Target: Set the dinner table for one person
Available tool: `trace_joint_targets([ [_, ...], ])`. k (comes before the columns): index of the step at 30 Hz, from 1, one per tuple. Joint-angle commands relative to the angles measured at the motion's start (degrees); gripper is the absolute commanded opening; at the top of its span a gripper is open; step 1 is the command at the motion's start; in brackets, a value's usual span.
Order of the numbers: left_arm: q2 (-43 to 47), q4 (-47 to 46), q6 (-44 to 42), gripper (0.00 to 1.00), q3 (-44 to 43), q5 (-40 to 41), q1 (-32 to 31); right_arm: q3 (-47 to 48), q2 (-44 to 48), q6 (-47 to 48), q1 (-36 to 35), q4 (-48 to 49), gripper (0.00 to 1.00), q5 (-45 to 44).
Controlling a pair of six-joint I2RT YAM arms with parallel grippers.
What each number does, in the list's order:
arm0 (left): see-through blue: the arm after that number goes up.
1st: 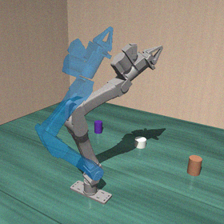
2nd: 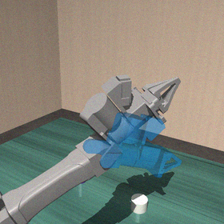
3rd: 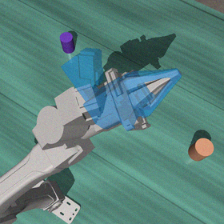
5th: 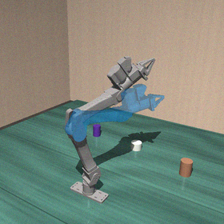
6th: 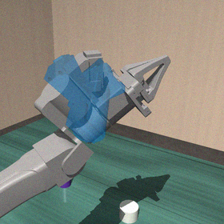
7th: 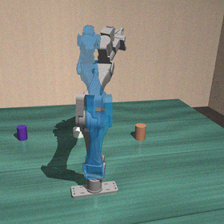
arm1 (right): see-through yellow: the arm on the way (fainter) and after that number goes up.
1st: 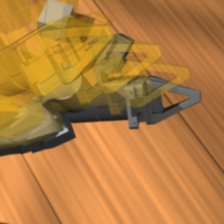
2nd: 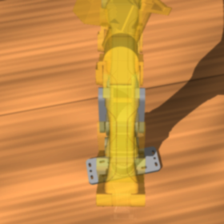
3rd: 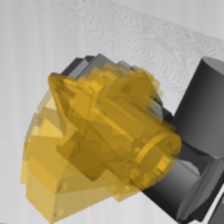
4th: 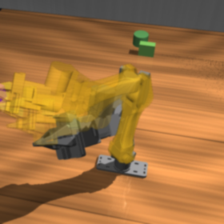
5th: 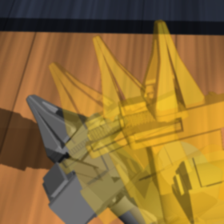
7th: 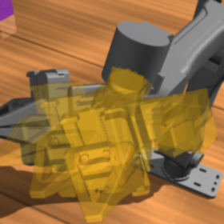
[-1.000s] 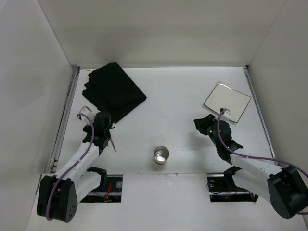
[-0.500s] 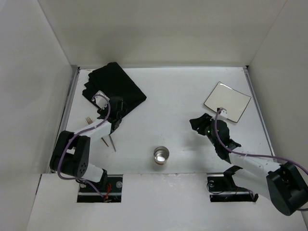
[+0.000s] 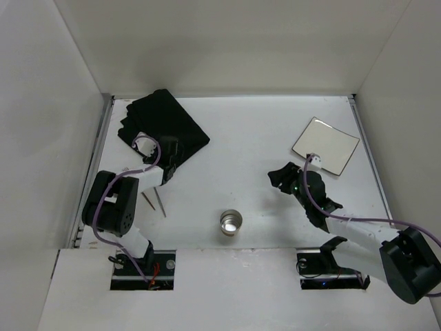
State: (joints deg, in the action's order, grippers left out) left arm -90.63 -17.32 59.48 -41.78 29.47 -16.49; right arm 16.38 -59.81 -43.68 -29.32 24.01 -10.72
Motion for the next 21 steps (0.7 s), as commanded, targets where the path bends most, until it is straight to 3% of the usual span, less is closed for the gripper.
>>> trace_joint_targets([
  [1,-2.4,-6.3,1.5,0.56,-2.7,2.1,1.0,2.7,-0.2,1.1,-1.2,2.6,0.59,0.3],
  [6,-7.5,-7.8,1.4,0.25,-5.2,-0.6,0.6,2.5,0.5,1.2,-1.2,2.2,0.59,0.4],
  [9,-10.7,-11.6,1.8,0.15,-5.8,-5.4,-1.7,1.9,1.5,0.9,-1.2,2.4,0.59,-0.1],
  [16,-16.9,-16.4,1.6,0.09,-6.9,-11.7,-10.3,1.6,1.8,1.1,-0.2,2.2,0.59,0.2],
  [21,-12.9,-19.9,1.3,0.09,0.5,-15.1,-12.4,1.4,0.9,0.8,0.2,2.7,0.63,-0.3],
])
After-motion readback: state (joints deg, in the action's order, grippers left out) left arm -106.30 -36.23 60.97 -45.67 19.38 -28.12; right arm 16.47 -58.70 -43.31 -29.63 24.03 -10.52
